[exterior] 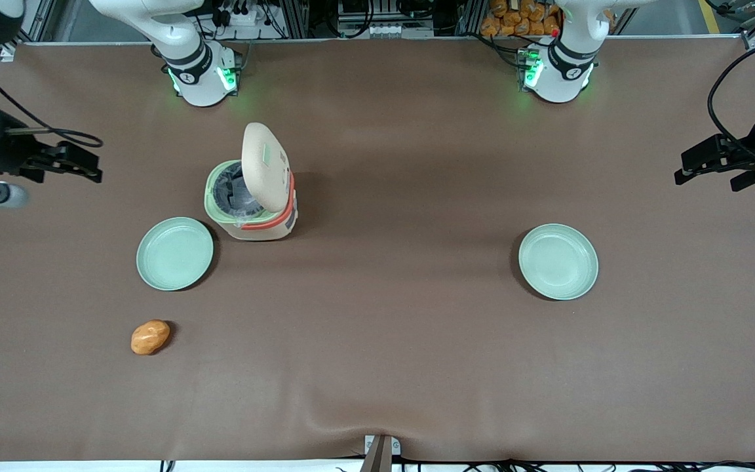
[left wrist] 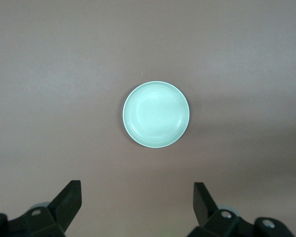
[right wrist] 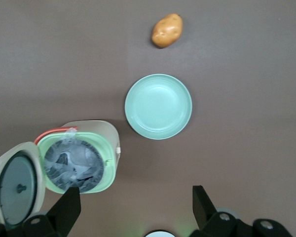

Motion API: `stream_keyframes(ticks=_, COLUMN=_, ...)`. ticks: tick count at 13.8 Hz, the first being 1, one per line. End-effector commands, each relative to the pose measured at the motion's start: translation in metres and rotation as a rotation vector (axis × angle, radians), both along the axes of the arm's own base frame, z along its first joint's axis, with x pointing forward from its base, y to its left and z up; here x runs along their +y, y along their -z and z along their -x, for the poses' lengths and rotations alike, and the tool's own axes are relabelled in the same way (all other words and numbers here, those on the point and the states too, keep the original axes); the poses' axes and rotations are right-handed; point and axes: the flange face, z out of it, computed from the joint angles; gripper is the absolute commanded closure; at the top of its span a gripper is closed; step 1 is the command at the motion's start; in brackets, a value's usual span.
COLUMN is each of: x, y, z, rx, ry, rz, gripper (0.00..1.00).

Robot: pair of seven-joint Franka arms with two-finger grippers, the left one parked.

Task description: Press rice cooker button with right arm

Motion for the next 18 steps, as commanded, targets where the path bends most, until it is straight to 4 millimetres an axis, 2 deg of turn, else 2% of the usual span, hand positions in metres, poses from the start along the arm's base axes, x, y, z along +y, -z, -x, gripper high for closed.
stream_keyframes(ticks=1, x=-0.026, y=-0.004, z=0.002, rx=-0.011, ry=-0.030, rz=0.011, gripper=0.00)
stream_keyframes(ticks=10, x=-0.050, y=-0.005, z=0.004, rx=-0.002, ry=0.009, rz=0.002, gripper=0.00)
stream_keyframes(ticks=18, x=-0.047, y=-0.004, z=0.005, rx=0.009, ry=0.011, rz=-0.005, gripper=0.00)
